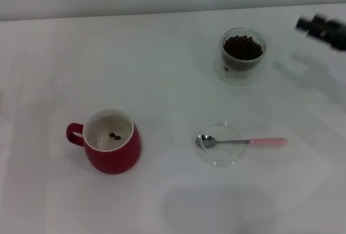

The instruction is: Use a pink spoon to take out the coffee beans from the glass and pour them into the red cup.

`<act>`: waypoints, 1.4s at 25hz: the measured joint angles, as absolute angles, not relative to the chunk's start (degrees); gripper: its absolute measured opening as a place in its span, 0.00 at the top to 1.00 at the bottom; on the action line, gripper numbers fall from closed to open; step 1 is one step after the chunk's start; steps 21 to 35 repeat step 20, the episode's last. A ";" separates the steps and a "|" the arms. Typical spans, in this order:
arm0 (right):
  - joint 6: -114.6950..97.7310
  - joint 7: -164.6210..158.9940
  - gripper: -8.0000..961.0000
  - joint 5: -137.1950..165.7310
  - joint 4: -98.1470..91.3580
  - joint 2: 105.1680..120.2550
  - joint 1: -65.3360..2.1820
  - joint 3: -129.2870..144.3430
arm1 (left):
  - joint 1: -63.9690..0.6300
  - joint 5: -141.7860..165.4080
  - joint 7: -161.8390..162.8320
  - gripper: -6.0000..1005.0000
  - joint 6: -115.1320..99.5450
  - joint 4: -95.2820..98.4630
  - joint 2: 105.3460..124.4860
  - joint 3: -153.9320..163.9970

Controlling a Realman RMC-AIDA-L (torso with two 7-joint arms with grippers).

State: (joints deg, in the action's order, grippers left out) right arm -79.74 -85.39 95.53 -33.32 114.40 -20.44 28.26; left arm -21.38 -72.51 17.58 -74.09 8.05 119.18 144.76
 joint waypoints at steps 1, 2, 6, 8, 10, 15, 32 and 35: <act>-79.87 -81.25 0.25 92.07 -31.82 114.79 -20.21 26.45 | -21.32 -72.51 17.58 0.28 -74.09 8.03 119.18 144.76; -80.33 -76.35 0.24 87.41 -28.96 114.79 -20.10 25.06 | -21.25 -72.51 17.58 0.28 -74.09 8.02 119.18 144.76; -83.74 -54.17 0.17 70.87 -17.69 114.78 -19.57 22.64 | -21.13 -72.50 17.46 0.28 -74.09 8.00 119.18 144.76; -84.82 -44.05 0.13 67.29 -14.18 114.77 -19.52 22.60 | -21.11 -72.51 17.33 0.28 -74.10 7.99 119.18 144.76; -84.81 -33.93 0.10 65.03 -10.75 114.78 -19.75 22.54 | -21.10 -72.51 17.29 0.27 -74.10 7.99 119.18 144.76; -82.56 -17.87 0.09 61.90 -4.74 114.97 -21.02 22.28 | -21.09 -73.17 17.45 0.28 -73.28 7.99 119.32 144.76; -77.60 -14.59 0.09 59.99 -2.79 115.13 -22.11 22.18 | -21.78 -73.26 17.40 0.28 -70.38 8.08 119.30 144.76; -77.60 -14.59 0.09 59.99 -2.79 115.13 -22.11 22.18 | -21.78 -73.26 17.40 0.28 -70.38 8.08 119.30 144.76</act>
